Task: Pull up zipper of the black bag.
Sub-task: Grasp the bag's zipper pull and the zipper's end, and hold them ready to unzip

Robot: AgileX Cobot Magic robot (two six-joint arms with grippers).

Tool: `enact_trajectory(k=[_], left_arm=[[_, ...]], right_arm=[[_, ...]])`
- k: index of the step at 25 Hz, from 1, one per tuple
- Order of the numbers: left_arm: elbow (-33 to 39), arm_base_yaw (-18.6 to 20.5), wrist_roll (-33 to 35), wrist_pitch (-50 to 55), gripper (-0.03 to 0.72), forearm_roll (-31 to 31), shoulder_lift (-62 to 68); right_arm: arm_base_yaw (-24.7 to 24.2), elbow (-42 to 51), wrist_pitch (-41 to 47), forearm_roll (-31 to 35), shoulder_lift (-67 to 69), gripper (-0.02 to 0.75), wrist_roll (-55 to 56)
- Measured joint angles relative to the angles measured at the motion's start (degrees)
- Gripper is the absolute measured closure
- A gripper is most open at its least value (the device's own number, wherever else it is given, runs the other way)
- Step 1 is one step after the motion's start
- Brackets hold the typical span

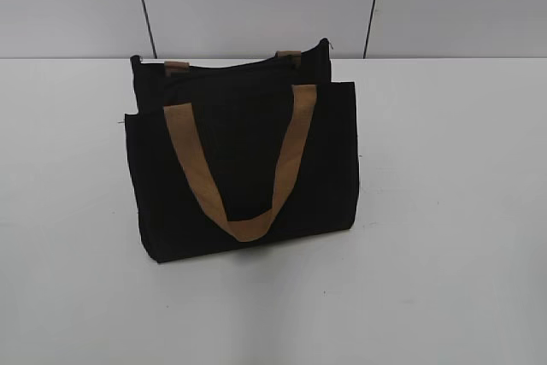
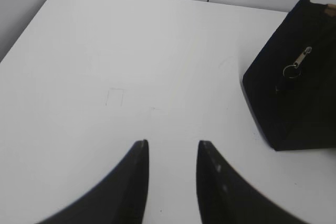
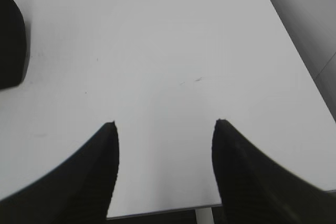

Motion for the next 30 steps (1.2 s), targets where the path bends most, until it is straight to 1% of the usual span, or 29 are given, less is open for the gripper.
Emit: enact_trajectory(k=[14, 16, 18, 20, 24, 27, 30], left_arm=[[0.0, 0.0, 0.0, 0.0, 0.449, 0.0, 0.1], [-1.1, 0.0, 0.1, -1.5, 0.449, 0.0, 1.6], [-3.3, 0.0, 0.8, -6.0, 0.449, 0.0, 4.0], [-5.2, 0.0, 2.4, -12.9, 0.449, 0.0, 7.5], [-6.3, 0.0, 4.0, -25.5, 0.449, 0.4, 15.2], [-5.3, -1.2, 4.6, -34.3, 0.449, 0.0, 20.4], [-0.4, -3.5, 5.1, -46.2, 0.449, 0.0, 24.1]], right_arm=[[0.0, 0.0, 0.0, 0.0, 0.0, 0.294, 0.0], [0.0, 0.0, 0.0, 0.0, 0.0, 0.294, 0.0], [0.0, 0.0, 0.0, 0.0, 0.0, 0.294, 0.0], [0.0, 0.0, 0.0, 0.0, 0.0, 0.294, 0.0], [0.0, 0.0, 0.0, 0.0, 0.0, 0.294, 0.0], [0.0, 0.0, 0.0, 0.0, 0.0, 0.294, 0.0], [0.0, 0.0, 0.0, 0.0, 0.0, 0.294, 0.0]])
